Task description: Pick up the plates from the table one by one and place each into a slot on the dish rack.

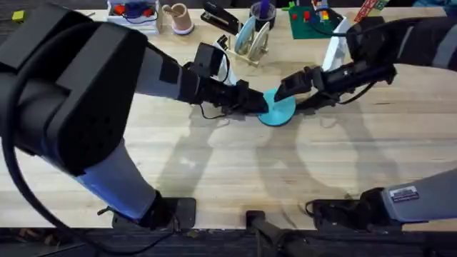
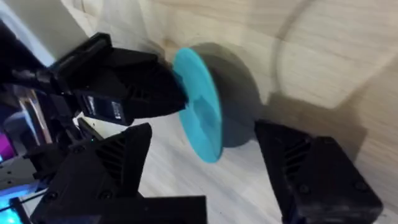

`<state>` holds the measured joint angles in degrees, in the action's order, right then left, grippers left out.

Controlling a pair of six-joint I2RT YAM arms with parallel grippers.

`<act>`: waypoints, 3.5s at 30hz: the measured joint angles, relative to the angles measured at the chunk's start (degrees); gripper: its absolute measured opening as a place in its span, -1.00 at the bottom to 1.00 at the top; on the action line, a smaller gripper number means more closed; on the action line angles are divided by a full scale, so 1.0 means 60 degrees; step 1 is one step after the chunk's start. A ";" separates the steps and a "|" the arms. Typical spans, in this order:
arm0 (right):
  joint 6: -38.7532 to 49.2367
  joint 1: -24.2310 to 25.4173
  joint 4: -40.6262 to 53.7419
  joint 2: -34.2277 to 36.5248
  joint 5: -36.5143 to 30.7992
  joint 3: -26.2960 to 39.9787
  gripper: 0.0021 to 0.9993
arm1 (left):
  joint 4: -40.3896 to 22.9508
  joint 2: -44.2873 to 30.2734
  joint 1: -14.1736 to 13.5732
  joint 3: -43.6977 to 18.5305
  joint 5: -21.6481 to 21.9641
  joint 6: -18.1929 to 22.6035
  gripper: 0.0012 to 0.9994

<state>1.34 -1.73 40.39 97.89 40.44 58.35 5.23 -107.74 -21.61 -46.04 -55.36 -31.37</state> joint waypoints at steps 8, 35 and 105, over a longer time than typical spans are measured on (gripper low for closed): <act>0.0037 -0.0501 -0.0156 0.0000 0.0056 0.0000 0.90 | 0.0007 0.0000 0.0000 0.0000 0.0005 -0.0030 -0.92; 0.0108 -0.0277 0.0619 -0.0273 -0.0240 0.0416 -0.94 | -0.0929 0.0702 0.0147 0.0040 0.0871 -0.0019 -0.92; -0.5937 -0.3061 0.6582 -0.1133 -0.8030 0.9205 -0.94 | -1.0958 0.6900 0.0849 -0.4656 0.7957 0.4735 0.99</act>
<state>-34.28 -20.10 79.89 91.09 -7.74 113.58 -60.51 -66.35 -16.51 -73.97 -7.62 -2.96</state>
